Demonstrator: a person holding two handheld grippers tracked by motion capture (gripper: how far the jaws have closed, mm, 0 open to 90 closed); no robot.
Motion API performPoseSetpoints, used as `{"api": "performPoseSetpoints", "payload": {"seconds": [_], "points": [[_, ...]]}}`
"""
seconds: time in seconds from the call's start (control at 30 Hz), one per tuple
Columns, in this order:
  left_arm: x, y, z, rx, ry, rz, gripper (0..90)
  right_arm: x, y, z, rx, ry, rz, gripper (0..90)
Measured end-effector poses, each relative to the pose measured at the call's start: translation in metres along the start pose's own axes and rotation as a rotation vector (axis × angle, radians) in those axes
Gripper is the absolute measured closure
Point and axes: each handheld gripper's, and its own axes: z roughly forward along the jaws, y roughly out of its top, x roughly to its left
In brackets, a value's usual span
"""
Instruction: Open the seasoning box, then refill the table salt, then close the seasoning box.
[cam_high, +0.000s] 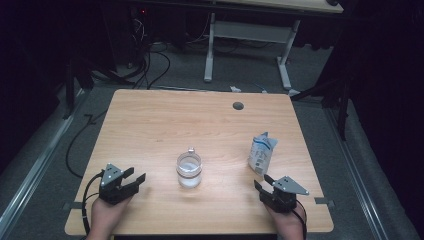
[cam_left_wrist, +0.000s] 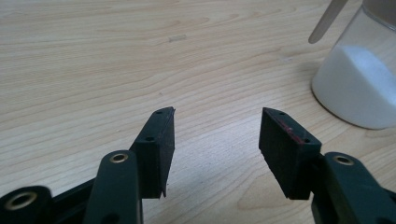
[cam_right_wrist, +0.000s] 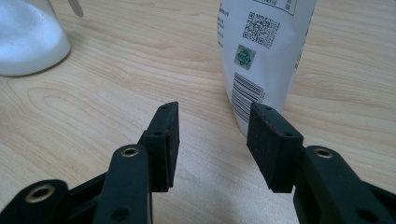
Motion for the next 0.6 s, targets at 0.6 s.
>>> {"api": "performPoseSetpoints", "payload": {"seconds": [0.6], "points": [[-0.008, 0.000, 0.006, 0.002, -0.020, 0.020, 45.6, 0.012, -0.003, -0.002, 0.013, 0.009, -0.030, 54.2]]}}
